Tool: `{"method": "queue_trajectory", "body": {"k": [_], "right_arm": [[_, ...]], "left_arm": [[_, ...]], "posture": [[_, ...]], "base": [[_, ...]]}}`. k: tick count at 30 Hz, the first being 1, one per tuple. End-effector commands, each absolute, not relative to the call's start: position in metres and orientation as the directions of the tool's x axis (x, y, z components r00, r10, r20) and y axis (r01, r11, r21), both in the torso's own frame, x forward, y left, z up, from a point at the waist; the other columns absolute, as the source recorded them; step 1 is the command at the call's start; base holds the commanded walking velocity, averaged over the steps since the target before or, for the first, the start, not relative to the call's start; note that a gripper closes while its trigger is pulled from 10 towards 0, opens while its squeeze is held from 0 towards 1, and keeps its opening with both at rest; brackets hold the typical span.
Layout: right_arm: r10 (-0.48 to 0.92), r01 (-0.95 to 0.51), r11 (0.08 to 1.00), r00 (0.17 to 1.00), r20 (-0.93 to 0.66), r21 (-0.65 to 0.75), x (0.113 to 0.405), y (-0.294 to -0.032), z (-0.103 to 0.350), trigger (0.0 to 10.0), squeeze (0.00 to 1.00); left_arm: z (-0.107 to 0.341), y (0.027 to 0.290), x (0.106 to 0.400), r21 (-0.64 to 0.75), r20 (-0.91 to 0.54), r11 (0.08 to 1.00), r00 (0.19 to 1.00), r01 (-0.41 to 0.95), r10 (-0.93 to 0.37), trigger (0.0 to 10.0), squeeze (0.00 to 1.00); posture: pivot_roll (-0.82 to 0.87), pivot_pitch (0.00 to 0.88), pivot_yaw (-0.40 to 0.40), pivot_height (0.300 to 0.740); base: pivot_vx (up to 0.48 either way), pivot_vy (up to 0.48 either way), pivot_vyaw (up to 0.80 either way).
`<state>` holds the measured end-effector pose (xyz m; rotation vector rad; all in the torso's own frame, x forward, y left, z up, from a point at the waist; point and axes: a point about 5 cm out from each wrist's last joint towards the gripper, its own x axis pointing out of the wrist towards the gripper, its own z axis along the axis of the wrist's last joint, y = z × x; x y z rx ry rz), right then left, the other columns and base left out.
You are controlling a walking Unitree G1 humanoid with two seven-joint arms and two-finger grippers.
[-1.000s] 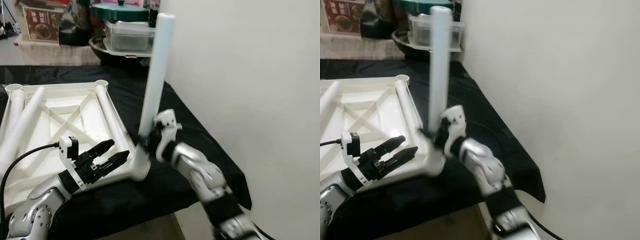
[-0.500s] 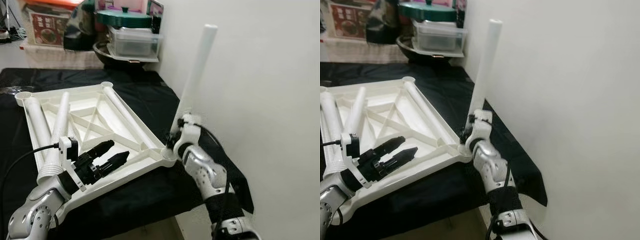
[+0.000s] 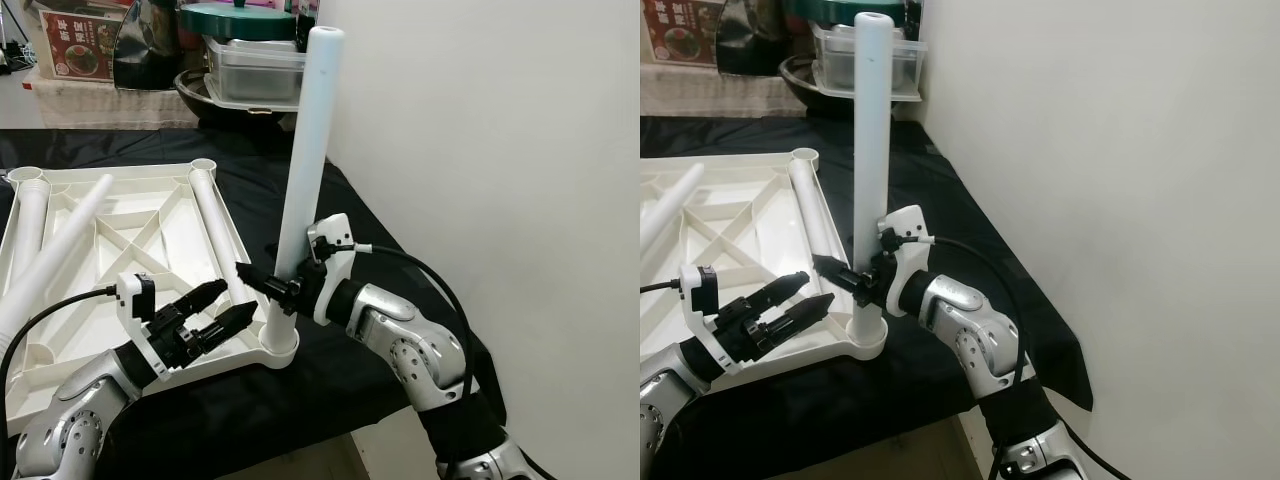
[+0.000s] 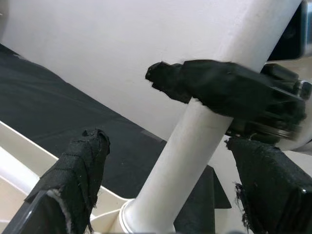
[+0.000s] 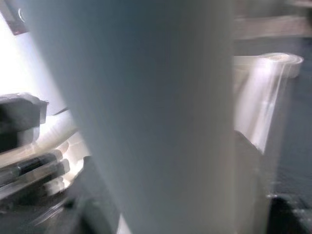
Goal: Building children table
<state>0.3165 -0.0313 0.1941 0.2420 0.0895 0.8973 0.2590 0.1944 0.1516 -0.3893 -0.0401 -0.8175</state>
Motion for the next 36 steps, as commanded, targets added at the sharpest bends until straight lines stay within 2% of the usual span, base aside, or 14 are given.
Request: {"method": "queue_trajectory", "body": {"k": [1, 2, 3, 6, 7, 9, 10, 12, 13, 14, 15, 20, 30, 36], "right_arm": [[0.529, -0.478, 0.833, 0.835, -0.15, 0.279, 0.343, -0.053, 0.169, 0.0, 0.0], [0.529, -0.478, 0.833, 0.835, -0.15, 0.279, 0.343, -0.053, 0.169, 0.0, 0.0], [0.389, -0.322, 0.905, 0.891, -0.233, 0.278, 0.352, -0.063, 0.158, 0.0, 0.0], [0.389, -0.322, 0.905, 0.891, -0.233, 0.278, 0.352, -0.063, 0.158, 0.0, 0.0], [0.243, -0.169, 0.953, 0.923, -0.298, 0.253, 0.355, -0.077, 0.147, 0.0, 0.0], [0.243, -0.169, 0.953, 0.923, -0.298, 0.253, 0.355, -0.077, 0.147, 0.0, 0.0], [0.215, -0.133, 0.957, 0.922, -0.323, 0.256, 0.352, -0.079, 0.143, 6.2, 0.0], [0.215, -0.133, 0.957, 0.922, -0.323, 0.256, 0.352, -0.079, 0.143, 6.2, 0.0], [0.27, -0.186, 0.938, 0.921, -0.281, 0.291, 0.347, -0.075, 0.147, 10.0, 0.0], [0.27, -0.186, 0.938, 0.921, -0.281, 0.291, 0.347, -0.075, 0.147, 10.0, 0.0], [0.359, -0.3, 0.911, 0.915, -0.184, 0.284, 0.339, -0.068, 0.161, 10.0, 1.0], [0.436, -0.42, 0.882, 0.899, -0.033, 0.215, 0.338, -0.075, 0.185, 10.0, 1.0], [0.407, -0.403, 0.898, 0.913, 0.015, 0.176, 0.324, -0.091, 0.188, 10.0, 1.0], [0.392, -0.383, 0.915, 0.918, -0.059, 0.129, 0.295, -0.11, 0.17, 10.0, 1.0]], "left_arm": [[0.149, 0.192, 0.259, -0.329, 0.18, 0.61, 0.682, 0.721, -0.709, 10.0, 0.0], [0.149, 0.192, 0.259, -0.329, 0.18, 0.61, 0.682, 0.721, -0.709, 10.0, 0.0], [0.149, 0.192, 0.259, -0.329, 0.18, 0.61, 0.683, 0.72, -0.708, 10.0, 0.0], [0.149, 0.192, 0.259, -0.329, 0.18, 0.61, 0.683, 0.72, -0.708, 10.0, 0.0], [0.149, 0.191, 0.258, -0.33, 0.18, 0.61, 0.682, 0.72, -0.709, 10.0, 0.0], [0.149, 0.191, 0.258, -0.33, 0.18, 0.61, 0.682, 0.72, -0.709, 10.0, 0.0], [0.149, 0.191, 0.258, -0.33, 0.179, 0.609, 0.681, 0.721, -0.71, 10.0, 0.0], [0.149, 0.191, 0.258, -0.33, 0.179, 0.609, 0.681, 0.721, -0.71, 10.0, 0.0], [0.149, 0.191, 0.258, -0.332, 0.179, 0.606, 0.679, 0.723, -0.712, 10.0, 0.0], [0.149, 0.191, 0.258, -0.332, 0.179, 0.606, 0.679, 0.723, -0.712, 10.0, 0.0], [0.149, 0.191, 0.258, -0.333, 0.179, 0.602, 0.676, 0.726, -0.715, 10.0, 0.0], [0.148, 0.192, 0.259, -0.33, 0.178, 0.614, 0.686, 0.717, -0.706, 10.0, 0.0], [0.149, 0.199, 0.258, -0.287, 0.174, 0.705, 0.759, 0.649, -0.627, 10.0, 0.0], [0.152, 0.206, 0.266, -0.13, 0.097, 0.915, 0.923, 0.383, -0.373, 10.0, 0.0]], "posture": [[0.15, 0.0, -0.181, 0.74], [0.15, 0.0, -0.181, 0.74], [0.15, 0.0, -0.181, 0.74], [0.15, 0.0, -0.181, 0.74], [0.15, 0.0, -0.179, 0.74], [0.15, 0.0, -0.179, 0.74], [0.14, 0.0, -0.176, 0.74], [0.14, 0.0, -0.176, 0.74], [0.14, 0.0, -0.17, 0.74], [0.14, 0.0, -0.17, 0.74], [0.13, 0.0, -0.171, 0.74], [0.13, 0.0, -0.171, 0.74], [0.11, 0.0, -0.156, 0.74], [0.08, 0.0, -0.127, 0.74]], "base": [[0.0, 0.0, 0.0], [0.0, 0.0, 0.0], [0.0, 0.0, 0.0], [0.0, 0.0, 0.0], [0.0, 0.0, 0.0], [0.0, 0.0, 0.0], [0.0, 0.0, 0.0], [0.0, 0.0, 0.0], [0.0, 0.0, 0.0], [0.0, 0.0, 0.0], [0.0, 0.0, 0.0], [0.0, 0.0, 0.0], [0.0, 0.0, 0.0], [0.0, 0.0, 0.0]]}}
